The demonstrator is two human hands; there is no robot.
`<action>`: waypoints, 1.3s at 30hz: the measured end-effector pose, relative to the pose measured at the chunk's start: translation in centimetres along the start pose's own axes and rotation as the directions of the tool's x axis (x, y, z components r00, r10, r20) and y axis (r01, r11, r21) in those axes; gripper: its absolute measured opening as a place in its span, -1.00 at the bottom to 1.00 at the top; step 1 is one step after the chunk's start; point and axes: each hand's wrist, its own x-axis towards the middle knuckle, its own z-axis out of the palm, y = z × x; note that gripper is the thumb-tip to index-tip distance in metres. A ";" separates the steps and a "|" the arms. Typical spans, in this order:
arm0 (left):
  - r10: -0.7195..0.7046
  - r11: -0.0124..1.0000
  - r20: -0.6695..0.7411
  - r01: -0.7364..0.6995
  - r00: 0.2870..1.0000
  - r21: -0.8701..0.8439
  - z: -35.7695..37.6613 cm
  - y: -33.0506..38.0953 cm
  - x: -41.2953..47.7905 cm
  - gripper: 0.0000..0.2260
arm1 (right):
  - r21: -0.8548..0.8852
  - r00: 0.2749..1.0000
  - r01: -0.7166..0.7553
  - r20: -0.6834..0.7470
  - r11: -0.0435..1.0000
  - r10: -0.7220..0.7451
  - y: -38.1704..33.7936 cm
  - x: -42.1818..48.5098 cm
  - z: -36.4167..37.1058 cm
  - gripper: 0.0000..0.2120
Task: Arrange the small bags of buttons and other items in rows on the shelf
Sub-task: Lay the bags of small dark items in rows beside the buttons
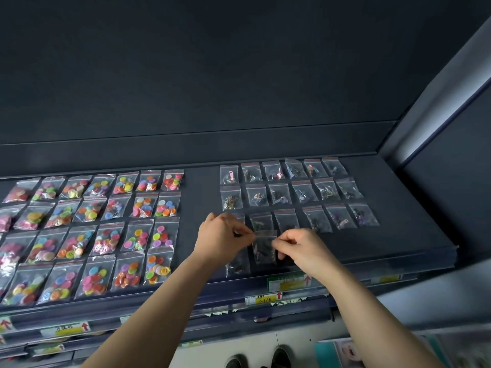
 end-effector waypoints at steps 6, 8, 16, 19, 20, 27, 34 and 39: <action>-0.019 0.990 0.089 0.006 0.996 0.141 0.3 -0.1 0.4 -0.95 | -0.158 0.999 -0.005 0.037 0.987 0.011 0.9 0.6 -0.3 -0.77; -0.009 0.987 0.096 -0.007 0.995 0.163 0.5 0.0 0.6 -0.93 | -0.183 0.999 -0.007 0.039 0.983 0.014 1.1 0.8 -0.3 -0.76; 0.008 0.976 0.084 -0.026 0.996 0.216 0.9 -0.3 0.6 -0.87 | -0.252 1.000 0.005 -0.005 0.968 -0.006 1.2 1.2 0.0 -0.83; 0.011 0.977 0.060 -0.024 0.998 0.210 1.1 -0.4 0.7 -0.82 | -0.213 0.999 0.008 -0.046 0.977 -0.018 1.3 1.2 0.1 -0.88; 0.010 0.978 0.046 -0.019 0.999 0.206 1.1 -0.5 0.7 -0.82 | -0.203 0.998 0.017 -0.054 0.979 -0.028 1.4 1.1 0.2 -0.88; 0.030 0.980 -0.028 -0.023 0.999 0.199 1.7 -0.6 0.9 -0.85 | -0.183 0.985 0.116 -0.106 0.976 -0.137 1.8 1.0 0.5 -0.91; 0.058 0.954 -0.057 -0.038 0.997 0.296 1.8 -0.7 1.3 -0.70 | -0.232 0.971 0.180 -0.111 0.956 -0.210 2.2 1.7 0.6 -0.70; 0.057 0.930 0.008 -0.056 0.998 0.364 1.8 -0.6 1.7 -0.67 | -0.268 0.973 0.184 -0.084 0.946 -0.213 2.0 2.2 0.7 -0.68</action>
